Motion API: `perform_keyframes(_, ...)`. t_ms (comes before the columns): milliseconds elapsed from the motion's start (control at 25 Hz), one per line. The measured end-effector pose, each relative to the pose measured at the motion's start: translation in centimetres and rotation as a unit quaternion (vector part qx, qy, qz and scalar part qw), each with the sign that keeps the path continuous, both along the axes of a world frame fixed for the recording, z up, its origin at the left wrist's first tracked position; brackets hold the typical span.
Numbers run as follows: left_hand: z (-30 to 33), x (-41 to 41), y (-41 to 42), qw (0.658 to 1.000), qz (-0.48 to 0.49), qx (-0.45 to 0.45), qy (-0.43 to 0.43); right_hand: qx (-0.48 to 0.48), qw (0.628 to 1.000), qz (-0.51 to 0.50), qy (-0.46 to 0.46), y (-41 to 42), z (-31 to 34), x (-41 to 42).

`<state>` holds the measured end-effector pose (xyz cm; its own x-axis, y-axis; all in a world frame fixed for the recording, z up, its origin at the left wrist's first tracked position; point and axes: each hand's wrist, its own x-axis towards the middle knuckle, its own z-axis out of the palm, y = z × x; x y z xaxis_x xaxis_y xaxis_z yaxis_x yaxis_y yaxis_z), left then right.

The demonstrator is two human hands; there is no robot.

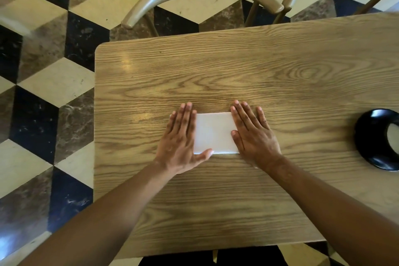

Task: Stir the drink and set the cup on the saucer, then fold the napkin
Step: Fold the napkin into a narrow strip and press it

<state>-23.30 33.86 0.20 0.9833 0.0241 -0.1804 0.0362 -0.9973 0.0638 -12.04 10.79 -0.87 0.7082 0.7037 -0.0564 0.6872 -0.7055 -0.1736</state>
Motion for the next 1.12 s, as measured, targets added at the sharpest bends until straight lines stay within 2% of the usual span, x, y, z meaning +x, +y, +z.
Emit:
perform_keyframes(120,-0.2,-1.7,2.8,1.0,0.002,0.003,0.002,-0.008,1.0,-0.003,0.005,0.1,0.0,-0.1)
perform_keyframes(520,1.0,-1.4,2.7,0.998,0.031,-0.036,0.048,-0.021,0.997,-0.025,0.074,0.4,1.0,-0.2)
perform_keyframes(640,1.9,-2.0,3.1,0.99,0.105,-0.091,-0.001,0.049,0.984,-0.139,0.102,0.8,2.6,-1.3)
perform_keyframes(760,2.0,-3.4,1.6,0.986,0.08,-0.095,-0.107,0.155,0.918,-0.337,0.14,1.8,4.6,-4.0)
perform_keyframes(880,2.2,-3.7,-1.7,0.975,-0.032,-0.117,-0.185,0.152,0.873,-0.427,0.178,2.9,5.5,-6.3)
perform_keyframes(1000,2.7,-3.5,-4.7,0.979,-0.077,-0.136,-0.134,0.173,0.826,-0.485,0.229,3.4,5.7,-7.1)
perform_keyframes(1120,3.5,-2.9,-6.4,0.988,-0.046,-0.139,-0.038,0.195,0.768,-0.546,0.273,3.8,6.5,-6.8)
